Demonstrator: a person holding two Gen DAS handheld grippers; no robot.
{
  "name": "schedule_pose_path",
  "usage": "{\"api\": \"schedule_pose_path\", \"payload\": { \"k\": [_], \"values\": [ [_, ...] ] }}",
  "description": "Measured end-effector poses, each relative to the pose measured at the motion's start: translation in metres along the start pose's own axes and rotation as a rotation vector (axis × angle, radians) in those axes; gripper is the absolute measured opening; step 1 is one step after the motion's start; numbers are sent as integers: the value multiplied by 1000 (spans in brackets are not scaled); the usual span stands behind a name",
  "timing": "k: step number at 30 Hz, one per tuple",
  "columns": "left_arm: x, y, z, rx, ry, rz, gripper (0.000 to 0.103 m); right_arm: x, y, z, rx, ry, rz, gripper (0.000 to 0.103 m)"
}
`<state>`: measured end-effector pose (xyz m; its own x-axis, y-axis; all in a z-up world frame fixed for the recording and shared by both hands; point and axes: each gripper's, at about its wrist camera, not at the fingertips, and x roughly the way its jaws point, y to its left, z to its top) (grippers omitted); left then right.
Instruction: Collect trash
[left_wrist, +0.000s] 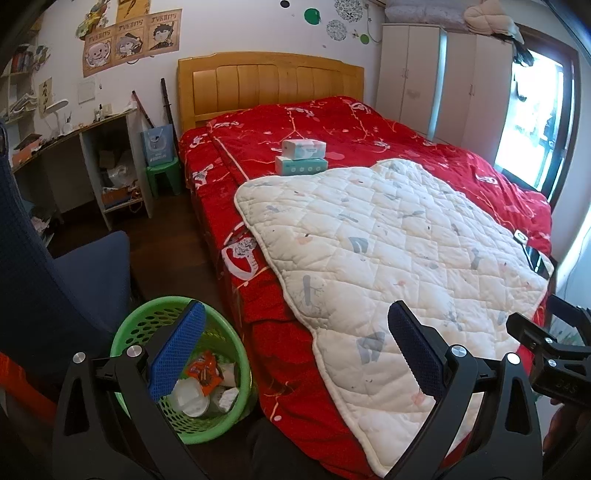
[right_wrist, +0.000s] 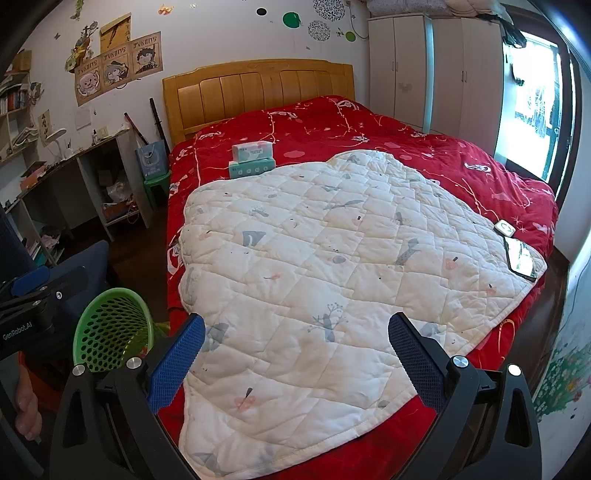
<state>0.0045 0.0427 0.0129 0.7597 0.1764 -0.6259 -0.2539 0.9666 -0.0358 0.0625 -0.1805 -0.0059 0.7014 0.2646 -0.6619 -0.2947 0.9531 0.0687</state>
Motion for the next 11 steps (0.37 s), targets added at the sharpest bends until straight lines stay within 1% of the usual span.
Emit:
{"api": "schedule_pose_path", "payload": {
  "k": [11],
  "values": [
    [2,-1,0,-4,6,-6,97,0,0,-1,3,1,2,96]
  ]
}}
